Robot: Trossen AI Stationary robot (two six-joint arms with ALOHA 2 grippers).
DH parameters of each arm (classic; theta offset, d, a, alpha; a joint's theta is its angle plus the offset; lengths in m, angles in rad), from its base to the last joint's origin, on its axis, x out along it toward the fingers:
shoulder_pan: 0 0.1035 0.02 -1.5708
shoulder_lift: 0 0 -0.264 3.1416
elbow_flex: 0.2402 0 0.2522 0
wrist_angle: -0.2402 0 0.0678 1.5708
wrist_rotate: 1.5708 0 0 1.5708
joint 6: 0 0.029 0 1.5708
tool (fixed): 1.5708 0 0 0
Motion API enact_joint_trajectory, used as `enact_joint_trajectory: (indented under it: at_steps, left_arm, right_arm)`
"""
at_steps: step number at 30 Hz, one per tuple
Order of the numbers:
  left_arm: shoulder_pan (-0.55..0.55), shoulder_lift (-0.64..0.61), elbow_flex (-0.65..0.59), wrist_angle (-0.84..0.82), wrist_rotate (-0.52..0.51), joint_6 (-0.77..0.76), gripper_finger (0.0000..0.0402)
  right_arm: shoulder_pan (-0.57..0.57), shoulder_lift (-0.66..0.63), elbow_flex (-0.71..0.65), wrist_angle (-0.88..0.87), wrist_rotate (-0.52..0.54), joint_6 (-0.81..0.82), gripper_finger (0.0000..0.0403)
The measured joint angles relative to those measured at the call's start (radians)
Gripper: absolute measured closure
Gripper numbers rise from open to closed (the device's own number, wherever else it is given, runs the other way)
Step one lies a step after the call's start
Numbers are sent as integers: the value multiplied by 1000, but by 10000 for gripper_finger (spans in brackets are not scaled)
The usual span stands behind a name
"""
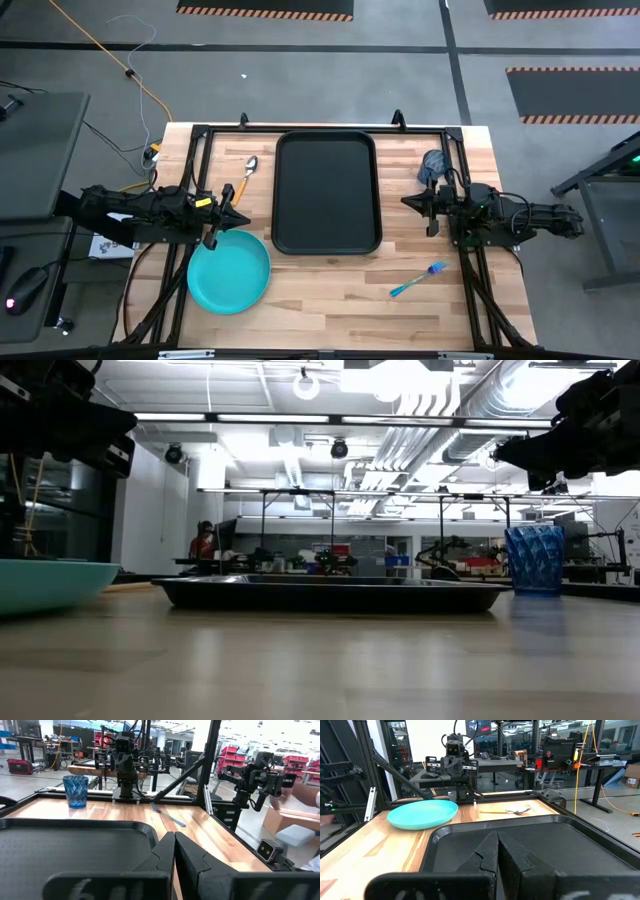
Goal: Pick and place plate/cup/fork/spoon on tray
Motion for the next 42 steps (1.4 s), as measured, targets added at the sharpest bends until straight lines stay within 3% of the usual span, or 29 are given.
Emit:
enact_joint_trajectory:
  at_steps: [18, 27, 33, 42]
  left_arm:
    - [0, 0, 0, 0, 0, 0, 398]
    - [0, 0, 0, 0, 0, 0, 398]
    - [0, 0, 0, 0, 0, 0, 398]
    - [0, 0, 0, 0, 0, 0, 398]
  right_arm:
    - [0, 0, 0, 29, 0, 0, 403]
    - [0, 0, 0, 525, -16, 29, 403]
    - [0, 0, 1, 624, -50, 71, 403]
    - [0, 129, 66, 589, 152, 60, 387]
